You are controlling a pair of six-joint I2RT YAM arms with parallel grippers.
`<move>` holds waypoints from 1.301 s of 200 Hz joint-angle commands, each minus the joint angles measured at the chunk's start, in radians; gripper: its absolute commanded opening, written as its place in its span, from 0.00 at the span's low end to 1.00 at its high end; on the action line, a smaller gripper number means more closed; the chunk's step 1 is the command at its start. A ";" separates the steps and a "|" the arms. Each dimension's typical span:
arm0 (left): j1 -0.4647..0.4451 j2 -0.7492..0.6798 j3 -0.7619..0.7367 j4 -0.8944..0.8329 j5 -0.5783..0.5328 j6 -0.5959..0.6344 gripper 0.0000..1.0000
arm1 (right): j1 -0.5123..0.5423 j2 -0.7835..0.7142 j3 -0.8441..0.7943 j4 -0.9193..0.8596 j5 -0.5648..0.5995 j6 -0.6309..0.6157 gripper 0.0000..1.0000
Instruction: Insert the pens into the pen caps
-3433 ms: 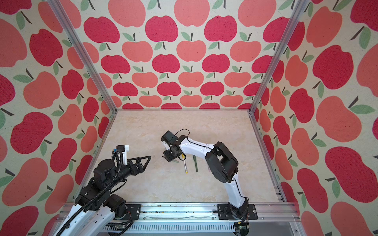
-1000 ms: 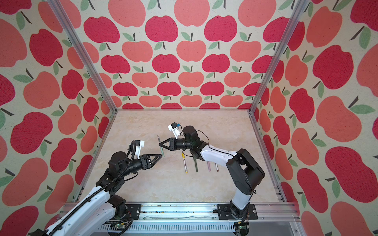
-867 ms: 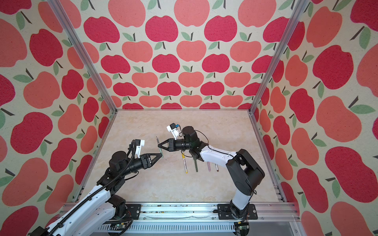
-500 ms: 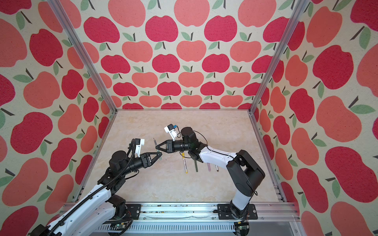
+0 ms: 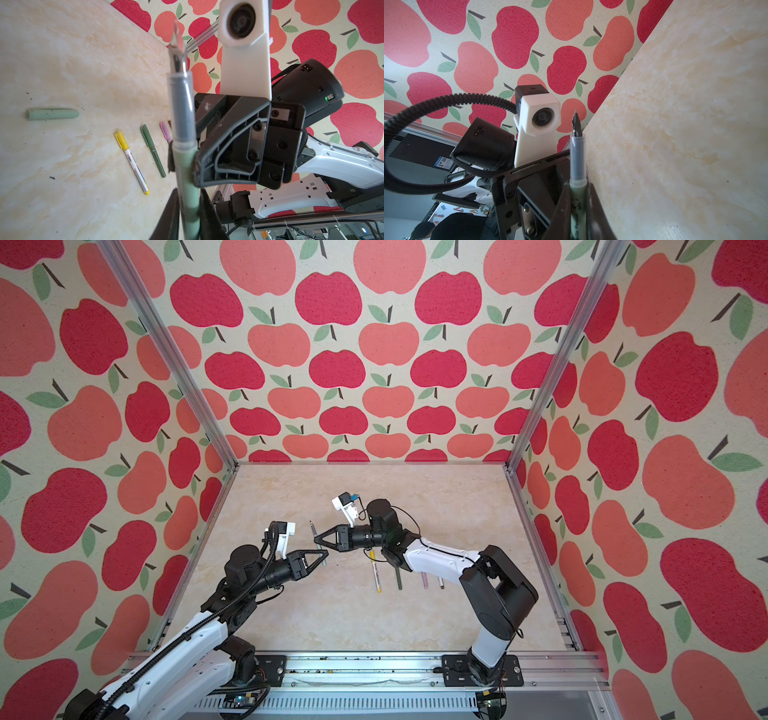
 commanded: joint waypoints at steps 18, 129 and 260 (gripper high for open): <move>0.006 -0.002 0.041 -0.040 -0.031 0.030 0.04 | 0.005 -0.049 -0.005 -0.012 -0.001 -0.027 0.01; 0.025 -0.079 0.153 -0.508 -0.131 0.166 0.00 | -0.032 -0.164 0.110 -0.594 0.216 -0.385 0.40; 0.040 -0.256 0.012 -0.654 -0.170 0.055 0.00 | -0.012 0.428 0.776 -1.333 0.681 -1.006 0.48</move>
